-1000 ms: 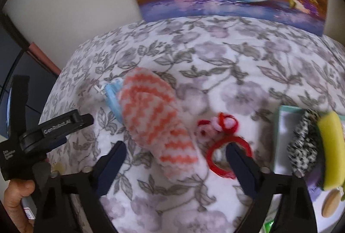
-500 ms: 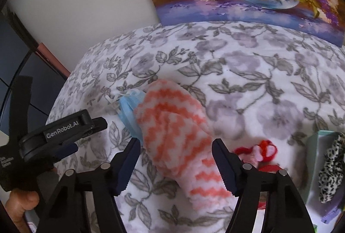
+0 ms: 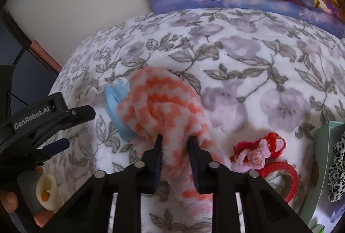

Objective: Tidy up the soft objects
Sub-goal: 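Grasp the pink-and-white striped cloth with the right tool while the left tool lowers onto the blue face mask, then lift the striped cloth with the right tool while the left tool grasps the blue face mask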

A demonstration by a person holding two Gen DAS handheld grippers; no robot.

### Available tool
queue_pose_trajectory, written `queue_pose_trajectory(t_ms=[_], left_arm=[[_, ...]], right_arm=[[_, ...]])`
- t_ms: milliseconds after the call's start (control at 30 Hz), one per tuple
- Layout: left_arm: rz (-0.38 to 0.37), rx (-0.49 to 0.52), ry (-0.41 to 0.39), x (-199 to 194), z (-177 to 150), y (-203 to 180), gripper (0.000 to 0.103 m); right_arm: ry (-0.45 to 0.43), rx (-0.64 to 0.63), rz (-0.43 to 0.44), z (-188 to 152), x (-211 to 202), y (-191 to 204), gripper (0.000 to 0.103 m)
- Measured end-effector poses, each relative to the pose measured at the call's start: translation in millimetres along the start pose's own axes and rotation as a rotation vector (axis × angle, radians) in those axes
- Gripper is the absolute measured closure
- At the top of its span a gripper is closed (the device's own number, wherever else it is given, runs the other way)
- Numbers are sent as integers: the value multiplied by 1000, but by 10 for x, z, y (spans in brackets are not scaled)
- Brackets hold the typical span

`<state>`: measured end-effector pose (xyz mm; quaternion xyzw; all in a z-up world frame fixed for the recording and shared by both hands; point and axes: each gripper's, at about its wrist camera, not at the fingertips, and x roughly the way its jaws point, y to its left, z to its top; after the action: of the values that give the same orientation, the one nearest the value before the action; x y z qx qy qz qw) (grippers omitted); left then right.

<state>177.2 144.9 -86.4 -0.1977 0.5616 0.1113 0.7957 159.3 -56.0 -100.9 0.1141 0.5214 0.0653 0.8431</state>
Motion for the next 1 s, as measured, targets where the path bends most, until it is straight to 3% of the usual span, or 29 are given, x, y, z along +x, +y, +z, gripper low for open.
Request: queue_pose_trajectory(t_ms=[200,567,767,933,1000], left_arm=[[-52,-17,15,52,-34,-29,8],[-129,18,14,205,-90,-215,10],[-150,52,4,247,-101,-327,34],[-192,64,20,294,-110,-378,69],[-205,60,28,313,-119,-377,76]], right_arm=[[-4,31,11,-3,-20,-67,91],[-13,131,13,14,-98,-330,92],[-11,129,16,-10,-103,-337,92],[-8,132,19,-12,-101,-340,92],[-8,133,20,-7,-97,-342,92]])
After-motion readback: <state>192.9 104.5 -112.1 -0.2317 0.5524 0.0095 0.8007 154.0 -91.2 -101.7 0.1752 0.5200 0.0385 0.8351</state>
